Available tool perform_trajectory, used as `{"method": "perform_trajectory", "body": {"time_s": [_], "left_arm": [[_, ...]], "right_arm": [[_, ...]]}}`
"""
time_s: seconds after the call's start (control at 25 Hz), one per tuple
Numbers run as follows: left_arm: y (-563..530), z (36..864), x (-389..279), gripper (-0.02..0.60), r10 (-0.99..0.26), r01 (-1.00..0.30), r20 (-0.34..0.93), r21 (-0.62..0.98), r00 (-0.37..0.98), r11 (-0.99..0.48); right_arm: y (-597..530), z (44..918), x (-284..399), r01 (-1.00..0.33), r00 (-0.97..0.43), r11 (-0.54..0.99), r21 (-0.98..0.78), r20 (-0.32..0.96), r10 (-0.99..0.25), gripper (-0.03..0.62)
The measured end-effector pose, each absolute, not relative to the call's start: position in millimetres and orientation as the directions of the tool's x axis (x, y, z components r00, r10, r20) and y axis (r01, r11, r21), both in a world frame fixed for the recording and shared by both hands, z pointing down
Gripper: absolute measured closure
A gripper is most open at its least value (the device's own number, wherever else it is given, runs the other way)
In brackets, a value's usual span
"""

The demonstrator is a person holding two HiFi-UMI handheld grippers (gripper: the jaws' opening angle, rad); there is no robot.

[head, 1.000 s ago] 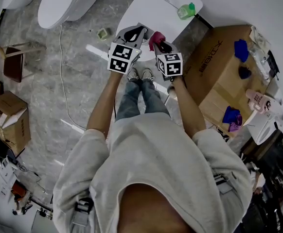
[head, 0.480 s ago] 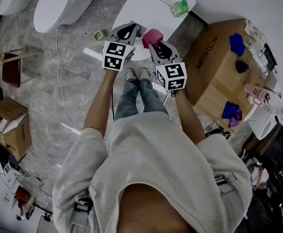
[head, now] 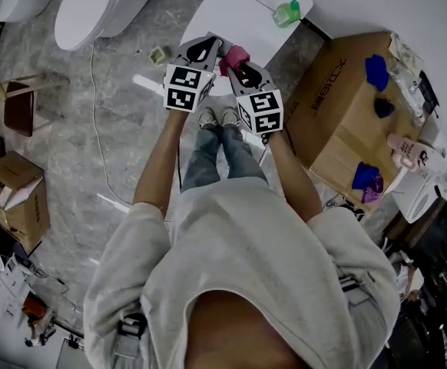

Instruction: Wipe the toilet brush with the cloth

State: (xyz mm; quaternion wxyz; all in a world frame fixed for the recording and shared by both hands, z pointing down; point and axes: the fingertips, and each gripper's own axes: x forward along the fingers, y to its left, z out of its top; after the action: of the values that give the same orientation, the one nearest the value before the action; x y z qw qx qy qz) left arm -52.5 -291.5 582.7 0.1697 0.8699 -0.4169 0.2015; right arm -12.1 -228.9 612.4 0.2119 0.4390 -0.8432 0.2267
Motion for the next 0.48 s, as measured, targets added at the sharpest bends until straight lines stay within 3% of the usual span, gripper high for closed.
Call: {"method": "perform_trajectory", "body": {"time_s": [0.48], "left_arm": [[-296.2,581.2,-61.7,0.561,-0.674,-0.806,0.476,0.141,0.564,-0.575]], "right_arm": [[-249.4,663.3,-16.7,-0.841,-0.498,0.503,-0.199,0.647,-0.578,0.493]]}}
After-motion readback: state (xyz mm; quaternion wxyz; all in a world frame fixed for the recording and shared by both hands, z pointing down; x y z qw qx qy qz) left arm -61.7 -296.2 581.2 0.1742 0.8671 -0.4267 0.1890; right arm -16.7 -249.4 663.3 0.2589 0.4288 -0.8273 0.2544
